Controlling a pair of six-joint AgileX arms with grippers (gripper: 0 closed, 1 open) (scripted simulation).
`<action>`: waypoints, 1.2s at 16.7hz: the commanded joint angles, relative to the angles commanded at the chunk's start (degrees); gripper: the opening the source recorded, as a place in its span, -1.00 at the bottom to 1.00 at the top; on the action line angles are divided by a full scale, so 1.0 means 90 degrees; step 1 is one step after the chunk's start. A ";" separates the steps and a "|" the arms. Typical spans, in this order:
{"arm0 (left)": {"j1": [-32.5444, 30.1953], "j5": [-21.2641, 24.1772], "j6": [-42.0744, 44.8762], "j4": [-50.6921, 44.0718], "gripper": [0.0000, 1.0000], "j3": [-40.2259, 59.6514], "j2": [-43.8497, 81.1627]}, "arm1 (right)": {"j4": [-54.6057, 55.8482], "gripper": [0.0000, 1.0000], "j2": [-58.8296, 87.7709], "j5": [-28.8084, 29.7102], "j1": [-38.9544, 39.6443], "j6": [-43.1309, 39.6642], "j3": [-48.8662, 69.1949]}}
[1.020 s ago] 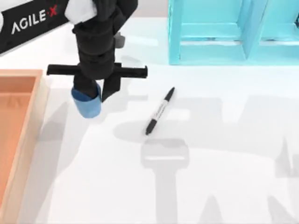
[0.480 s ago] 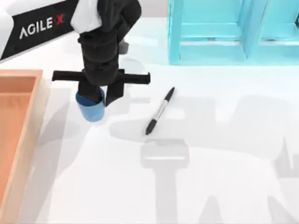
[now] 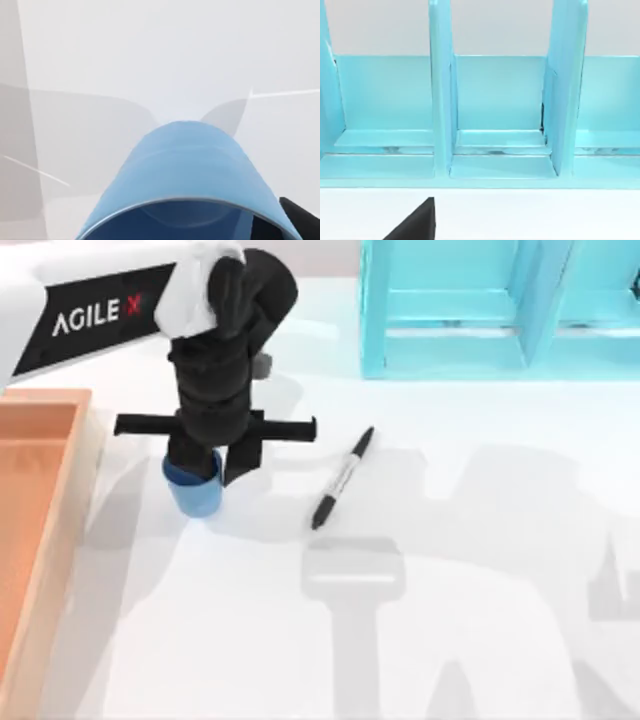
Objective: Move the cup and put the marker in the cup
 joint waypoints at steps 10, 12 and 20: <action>0.0000 0.0000 0.0000 0.0000 0.51 0.0000 0.0000 | 0.0000 1.00 0.0000 0.0000 0.0000 0.0000 0.0000; 0.0000 0.0000 0.0000 0.0000 0.81 0.0000 0.0000 | 0.0000 1.00 0.0000 0.0000 0.0000 0.0000 0.0000; 0.0000 0.0000 0.0000 0.0000 1.00 0.0000 0.0000 | 0.0000 1.00 0.0000 0.0000 0.0000 0.0000 0.0000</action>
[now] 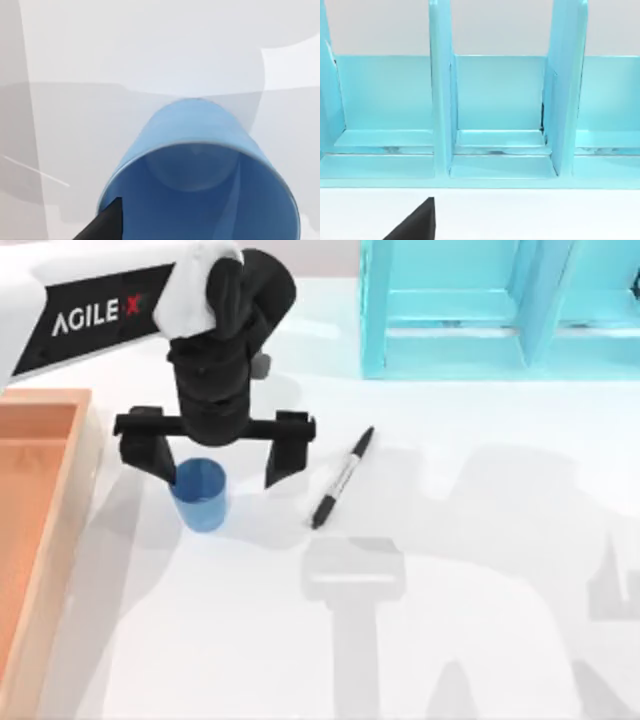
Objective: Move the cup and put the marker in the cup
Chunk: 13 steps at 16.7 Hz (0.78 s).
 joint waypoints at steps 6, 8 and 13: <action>-0.0017 0.0011 -0.0028 -0.0416 1.00 0.0441 0.0104 | 0.0000 1.00 0.0000 0.0000 0.0000 0.0000 0.0000; -0.0023 0.0011 -0.0045 -0.0978 1.00 0.1031 0.0192 | 0.0000 1.00 0.0000 0.0000 0.0000 0.0000 0.0000; -0.0053 0.0004 -0.0050 -0.2607 1.00 0.2863 0.0351 | 0.0000 1.00 0.0000 0.0000 0.0000 0.0000 0.0000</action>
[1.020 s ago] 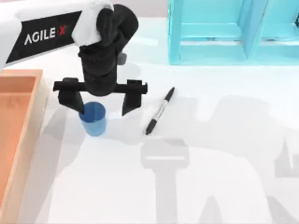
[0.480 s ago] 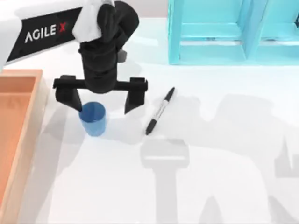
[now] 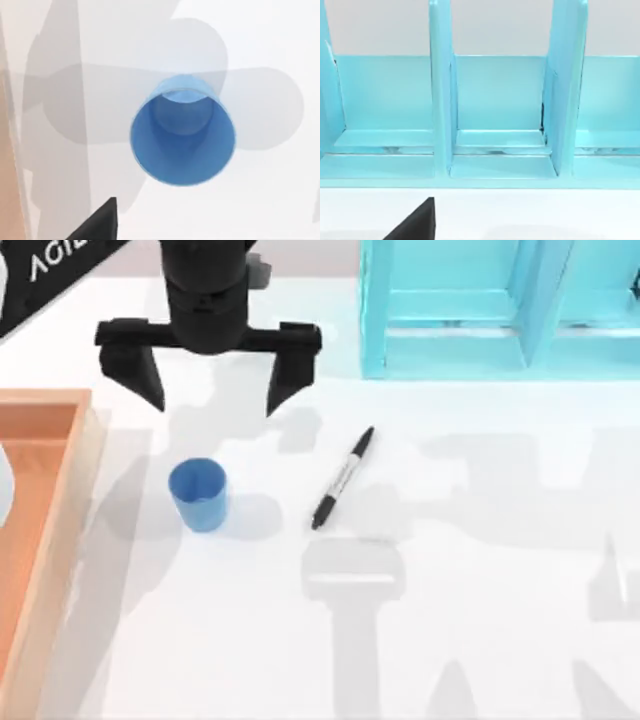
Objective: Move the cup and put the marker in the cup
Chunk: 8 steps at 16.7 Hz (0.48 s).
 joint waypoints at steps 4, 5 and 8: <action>-0.0006 -0.0003 0.0016 -0.1145 1.00 0.1256 0.0035 | 0.0000 1.00 0.0000 0.0000 0.0000 0.0000 0.0000; -0.0002 -0.0001 0.0016 -0.1316 1.00 0.1435 0.0034 | 0.0000 1.00 0.0000 0.0000 0.0000 0.0000 0.0000; 0.0001 -0.0001 0.0021 -0.1479 1.00 0.1606 0.0033 | 0.0000 1.00 0.0000 0.0000 0.0000 0.0000 0.0000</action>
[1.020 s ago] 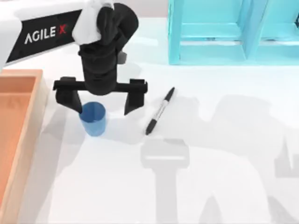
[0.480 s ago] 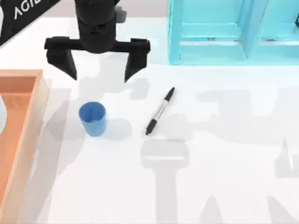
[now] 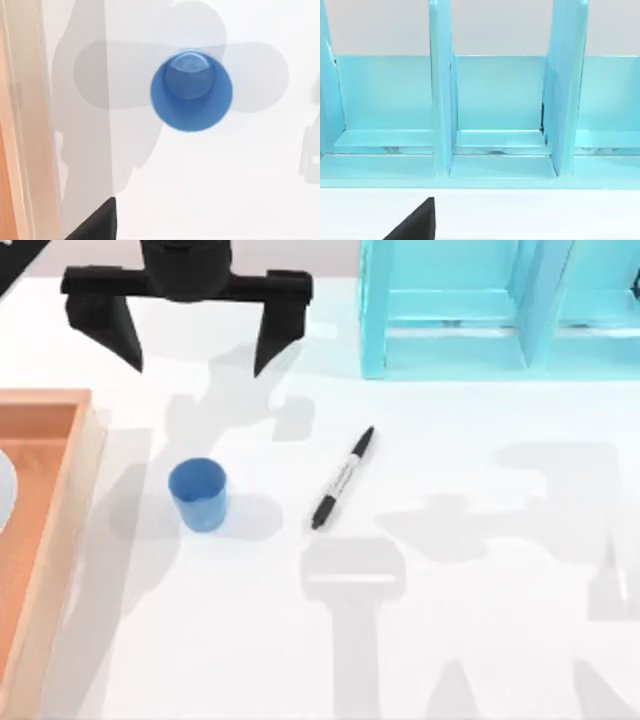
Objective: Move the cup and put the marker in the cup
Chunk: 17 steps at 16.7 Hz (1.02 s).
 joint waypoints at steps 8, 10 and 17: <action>-0.0490 -0.0253 0.0414 0.0636 1.00 0.0013 0.0695 | 0.0000 1.00 0.0000 0.0000 0.0000 0.0000 0.0000; -0.0892 -0.0455 0.0744 0.1130 1.00 0.0052 0.1167 | 0.0000 1.00 0.0000 0.0000 0.0000 0.0000 0.0000; -0.1618 -0.0831 0.1344 0.2045 1.00 0.0071 0.2036 | 0.0000 1.00 0.0000 0.0000 0.0000 0.0000 0.0000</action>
